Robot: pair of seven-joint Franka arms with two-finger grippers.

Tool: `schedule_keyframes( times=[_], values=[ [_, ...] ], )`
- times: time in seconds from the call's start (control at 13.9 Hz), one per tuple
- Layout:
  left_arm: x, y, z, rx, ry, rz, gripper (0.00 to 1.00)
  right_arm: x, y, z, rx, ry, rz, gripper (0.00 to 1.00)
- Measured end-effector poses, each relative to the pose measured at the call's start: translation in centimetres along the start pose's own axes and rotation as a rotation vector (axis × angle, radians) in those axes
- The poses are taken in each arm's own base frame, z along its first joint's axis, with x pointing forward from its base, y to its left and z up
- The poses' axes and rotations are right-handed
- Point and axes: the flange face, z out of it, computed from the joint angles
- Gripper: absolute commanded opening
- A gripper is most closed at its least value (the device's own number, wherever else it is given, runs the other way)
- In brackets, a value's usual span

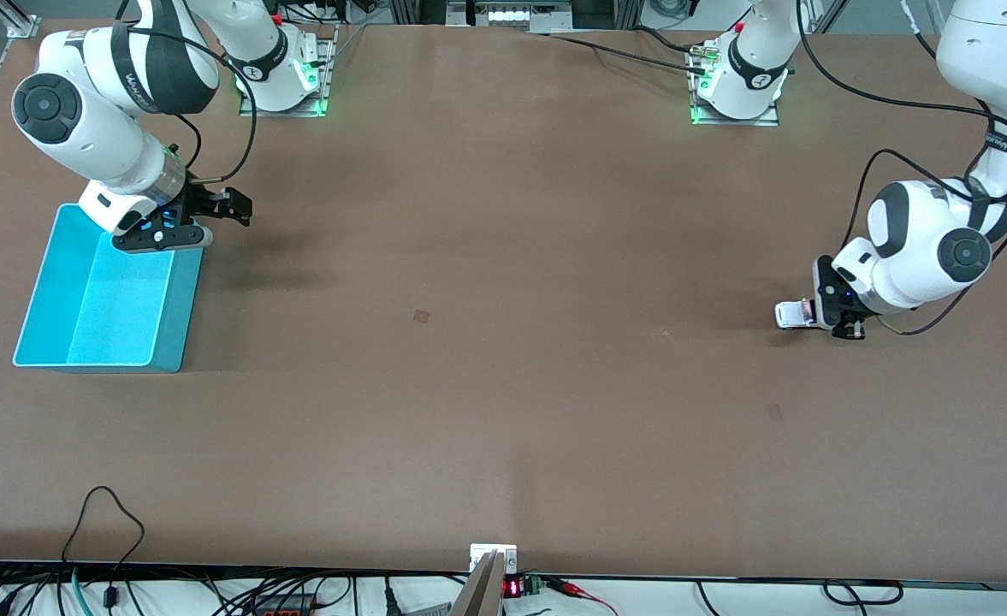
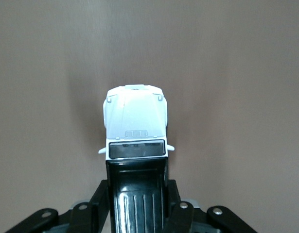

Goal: Wind and store white jeep toy

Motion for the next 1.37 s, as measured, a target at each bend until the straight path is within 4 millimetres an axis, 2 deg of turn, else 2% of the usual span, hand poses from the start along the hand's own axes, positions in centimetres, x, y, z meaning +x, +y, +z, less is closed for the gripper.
schedule_keyframes(
  times=[0.93, 1.01, 1.08, 1.15, 1.37],
  values=[
    [-7.7, 0.8, 0.4, 0.005, -0.036, -0.061, 0.22, 0.0, 0.0, 0.0, 0.0, 0.0, 0.0, 1.0],
    [-8.1, 0.8, 0.5, 0.005, -0.037, -0.053, 0.27, 0.0, 0.0, 0.0, 0.0, 0.0, 0.0, 1.0],
    [-8.4, 0.8, 0.5, 0.005, -0.036, -0.047, 0.56, 0.0, 0.0, 0.0, 0.0, 0.0, 0.001, 1.0],
    [-8.6, 0.8, 0.5, 0.006, -0.036, -0.043, 1.0, 0.0, 0.0, 0.0, 0.0, 0.0, 0.001, 1.0],
    [-8.6, 0.9, 1.6, -0.01, -0.023, -0.033, 1.0, 0.0, 0.0, 0.0, 0.0, 0.0, 0.0, 1.0]
  ],
)
